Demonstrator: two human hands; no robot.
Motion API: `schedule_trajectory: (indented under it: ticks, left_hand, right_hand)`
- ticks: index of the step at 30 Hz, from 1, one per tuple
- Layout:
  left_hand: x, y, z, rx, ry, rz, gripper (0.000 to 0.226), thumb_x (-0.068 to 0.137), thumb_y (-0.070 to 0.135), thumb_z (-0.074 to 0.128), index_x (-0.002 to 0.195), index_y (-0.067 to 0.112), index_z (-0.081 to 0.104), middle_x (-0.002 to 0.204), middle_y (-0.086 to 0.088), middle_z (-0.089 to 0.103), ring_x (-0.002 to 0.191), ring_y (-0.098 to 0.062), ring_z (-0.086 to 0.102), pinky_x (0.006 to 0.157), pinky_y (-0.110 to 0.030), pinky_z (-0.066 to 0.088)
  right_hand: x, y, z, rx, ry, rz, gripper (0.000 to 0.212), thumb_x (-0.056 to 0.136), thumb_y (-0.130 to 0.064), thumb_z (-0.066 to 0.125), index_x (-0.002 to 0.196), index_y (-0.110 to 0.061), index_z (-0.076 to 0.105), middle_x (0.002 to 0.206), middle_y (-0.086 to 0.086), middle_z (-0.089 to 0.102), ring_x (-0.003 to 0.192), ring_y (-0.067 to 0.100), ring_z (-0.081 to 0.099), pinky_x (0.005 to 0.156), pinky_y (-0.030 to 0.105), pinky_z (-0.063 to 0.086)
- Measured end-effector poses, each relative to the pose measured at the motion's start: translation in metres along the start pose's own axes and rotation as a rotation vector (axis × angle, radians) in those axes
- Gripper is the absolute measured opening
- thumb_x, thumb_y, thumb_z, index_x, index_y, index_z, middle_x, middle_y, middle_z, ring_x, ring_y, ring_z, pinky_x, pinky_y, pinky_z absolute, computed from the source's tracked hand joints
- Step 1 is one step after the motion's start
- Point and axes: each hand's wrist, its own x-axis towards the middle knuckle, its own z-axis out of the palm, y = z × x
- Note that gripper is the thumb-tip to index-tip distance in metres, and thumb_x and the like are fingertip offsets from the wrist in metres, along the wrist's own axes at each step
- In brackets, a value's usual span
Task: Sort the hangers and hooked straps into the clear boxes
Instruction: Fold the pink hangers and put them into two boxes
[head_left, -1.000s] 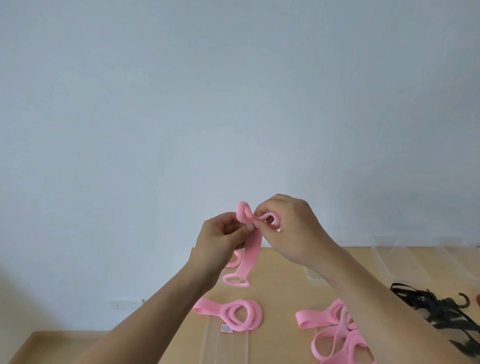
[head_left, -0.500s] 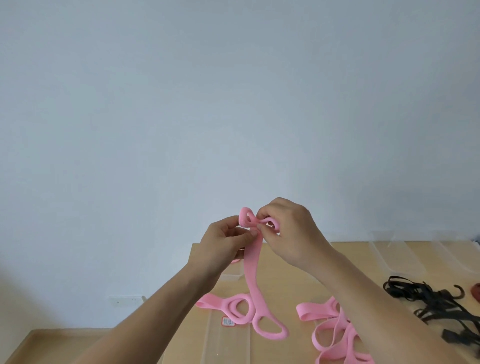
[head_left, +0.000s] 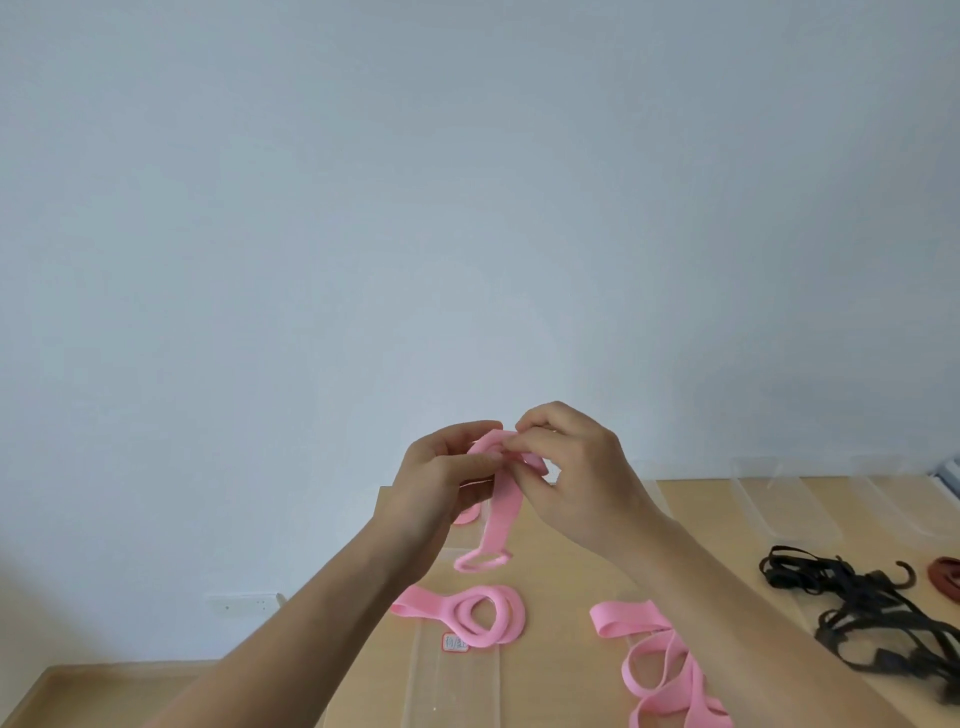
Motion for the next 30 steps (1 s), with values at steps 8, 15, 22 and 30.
schedule_trajectory:
  ticks: [8,15,22,30]
  left_hand:
    - [0.005,-0.007,-0.002,-0.012,0.145,-0.014,0.036,0.077,0.006,0.073,0.113,0.007,0.070,0.110,-0.019,0.076,0.102,-0.041,0.074,0.098,-0.052,0.059]
    - [0.005,-0.009,-0.002,0.057,0.195,0.015,0.033,0.079,0.005,0.072,0.108,0.020,0.070,0.105,-0.009,0.078,0.098,-0.036,0.076,0.096,-0.055,0.059]
    - [0.005,-0.011,-0.001,0.016,0.246,-0.050,0.055,0.067,0.027,0.078,0.120,0.030,0.065,0.120,-0.002,0.072,0.098,-0.031,0.076,0.100,-0.058,0.056]
    - [0.005,-0.008,0.002,-0.042,0.178,-0.090,0.045,0.079,0.024,0.071,0.124,0.024,0.063,0.104,-0.014,0.079,0.088,-0.030,0.076,0.091,-0.051,0.054]
  right_hand:
    - [0.006,-0.004,-0.002,0.215,0.033,0.159,0.019,0.084,0.000,0.074,0.094,-0.016,0.080,0.091,-0.004,0.071,0.084,0.008,0.067,0.072,0.028,0.057]
    - [0.011,-0.004,-0.005,0.273,-0.178,0.325,0.011,0.093,-0.016,0.068,0.097,-0.019,0.078,0.077,-0.010,0.072,0.078,0.010,0.068,0.075,0.028,0.056]
    - [0.010,-0.006,-0.003,0.189,-0.098,0.221,0.008,0.091,-0.010,0.073,0.095,-0.016,0.076,0.085,-0.005,0.071,0.080,0.015,0.066,0.074,0.037,0.056]
    - [0.013,-0.008,-0.005,0.119,-0.019,0.091,0.023,0.083,0.005,0.073,0.095,-0.014,0.078,0.086,-0.002,0.068,0.074,0.013,0.061,0.070,0.028,0.053]
